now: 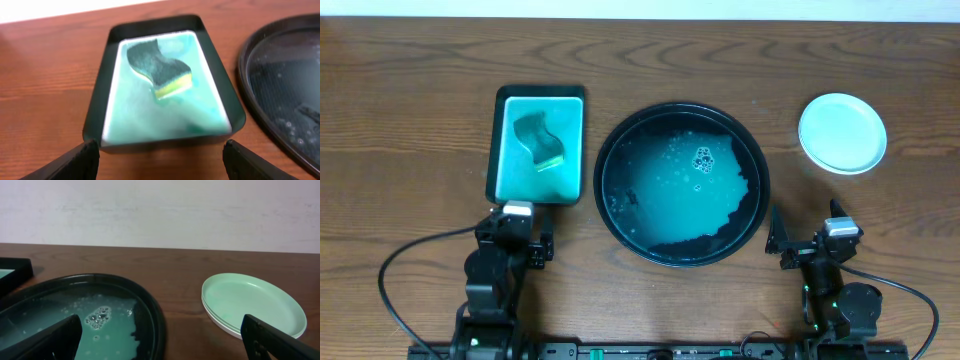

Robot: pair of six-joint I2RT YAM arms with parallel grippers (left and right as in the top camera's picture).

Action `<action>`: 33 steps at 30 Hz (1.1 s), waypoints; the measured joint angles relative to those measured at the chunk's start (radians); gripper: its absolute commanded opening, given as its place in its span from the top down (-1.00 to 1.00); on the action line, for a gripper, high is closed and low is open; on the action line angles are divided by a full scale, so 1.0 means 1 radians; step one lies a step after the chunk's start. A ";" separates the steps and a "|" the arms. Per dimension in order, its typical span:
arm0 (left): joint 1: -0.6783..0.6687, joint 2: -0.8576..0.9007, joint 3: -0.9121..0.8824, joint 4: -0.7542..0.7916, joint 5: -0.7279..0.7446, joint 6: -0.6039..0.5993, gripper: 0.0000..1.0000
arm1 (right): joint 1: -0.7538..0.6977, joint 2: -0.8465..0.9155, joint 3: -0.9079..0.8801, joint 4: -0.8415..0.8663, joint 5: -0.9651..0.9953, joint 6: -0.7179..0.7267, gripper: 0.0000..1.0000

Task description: Clean dirty plates on tray and stack at the side

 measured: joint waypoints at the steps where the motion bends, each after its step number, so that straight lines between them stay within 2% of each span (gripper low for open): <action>1: 0.000 -0.024 -0.008 0.000 -0.003 0.004 -0.58 | 0.000 0.000 0.000 0.000 0.000 0.000 -0.99; 15: 0.000 -0.305 -0.069 0.012 -0.008 0.038 -0.58 | 0.000 0.000 0.000 0.000 0.000 0.000 -0.98; 22: 0.000 -0.345 -0.068 0.011 -0.010 0.039 -0.59 | 0.000 0.000 0.000 0.000 0.000 0.000 -0.98; 33: 0.021 -0.345 -0.069 0.014 -0.045 -0.148 -0.59 | 0.000 0.000 0.000 0.000 0.000 0.000 -0.99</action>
